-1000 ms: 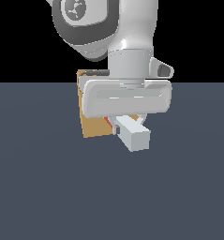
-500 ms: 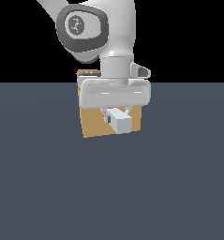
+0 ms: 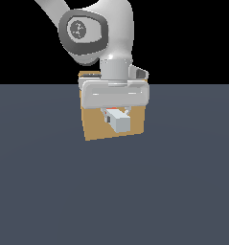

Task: Insert the peg into the horizontal hole in a box.

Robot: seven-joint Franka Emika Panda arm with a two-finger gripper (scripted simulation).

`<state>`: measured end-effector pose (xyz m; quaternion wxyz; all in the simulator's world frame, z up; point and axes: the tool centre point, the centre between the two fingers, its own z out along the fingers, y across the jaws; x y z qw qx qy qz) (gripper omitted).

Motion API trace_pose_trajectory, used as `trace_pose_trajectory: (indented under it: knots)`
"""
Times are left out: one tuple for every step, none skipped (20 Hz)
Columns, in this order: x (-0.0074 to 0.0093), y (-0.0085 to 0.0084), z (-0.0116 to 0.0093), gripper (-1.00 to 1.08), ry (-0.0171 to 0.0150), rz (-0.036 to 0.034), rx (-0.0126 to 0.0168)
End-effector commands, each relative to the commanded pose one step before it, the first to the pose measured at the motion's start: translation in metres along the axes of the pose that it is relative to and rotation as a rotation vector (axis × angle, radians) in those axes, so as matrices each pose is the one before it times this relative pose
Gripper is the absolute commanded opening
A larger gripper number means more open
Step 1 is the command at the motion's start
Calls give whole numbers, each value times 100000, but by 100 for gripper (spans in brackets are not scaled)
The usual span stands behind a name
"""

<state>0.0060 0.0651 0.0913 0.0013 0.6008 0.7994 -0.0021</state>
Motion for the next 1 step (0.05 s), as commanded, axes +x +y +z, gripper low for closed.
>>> trace_pose_trajectory:
  knots:
    - [870, 334, -169, -100, 381, -1195, -439]
